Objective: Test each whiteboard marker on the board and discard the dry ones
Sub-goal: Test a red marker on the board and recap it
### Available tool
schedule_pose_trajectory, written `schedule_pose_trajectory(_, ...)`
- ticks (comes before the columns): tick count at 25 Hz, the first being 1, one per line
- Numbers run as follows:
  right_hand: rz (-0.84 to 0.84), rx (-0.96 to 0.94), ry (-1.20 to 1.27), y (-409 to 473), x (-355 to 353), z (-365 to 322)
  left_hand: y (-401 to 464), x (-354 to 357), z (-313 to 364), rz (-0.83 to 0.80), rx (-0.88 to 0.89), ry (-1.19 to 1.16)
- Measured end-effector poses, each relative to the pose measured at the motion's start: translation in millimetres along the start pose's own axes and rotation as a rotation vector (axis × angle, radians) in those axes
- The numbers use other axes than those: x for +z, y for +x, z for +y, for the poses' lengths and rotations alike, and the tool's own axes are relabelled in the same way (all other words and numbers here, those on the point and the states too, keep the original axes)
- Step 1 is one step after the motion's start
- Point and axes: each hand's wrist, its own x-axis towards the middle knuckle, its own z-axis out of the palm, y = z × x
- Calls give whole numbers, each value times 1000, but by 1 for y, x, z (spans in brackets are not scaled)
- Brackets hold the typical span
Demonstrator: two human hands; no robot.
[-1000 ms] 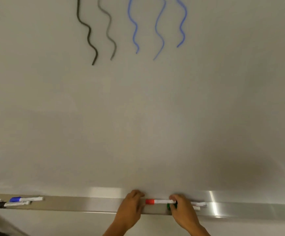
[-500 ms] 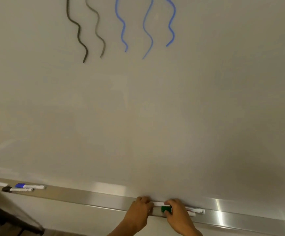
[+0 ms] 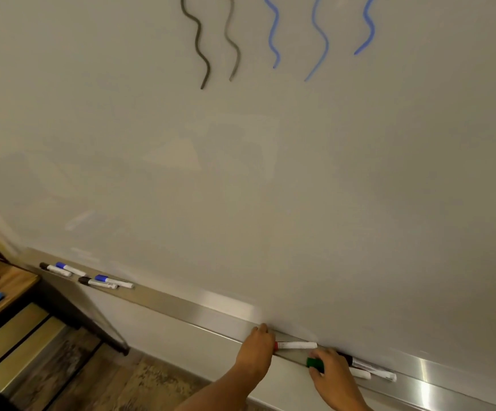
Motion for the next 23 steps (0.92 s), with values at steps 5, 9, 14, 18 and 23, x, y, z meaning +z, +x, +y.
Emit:
schedule_pose_trajectory(5,11,-43,-107,-2,3,0,-13,-7,-10,67,-8,-90)
schedule_pose_trajectory(9,13,-59,-129,-7,-1,-5,-19,-12,-14,135,-35,-188)
schedule_pose_trajectory(14,51,-56,-117,-10,-5,-11,-30,-23,-17,208,-63,-254)
schedule_pose_trajectory(18,39,-74,-148,-10,-6,-13,-40,-32,-20,216,-76,-261)
schedule_pose_trajectory(23,-6,-103,-151,-2,-10,-12,-49,-38,-29,196,-108,-278)
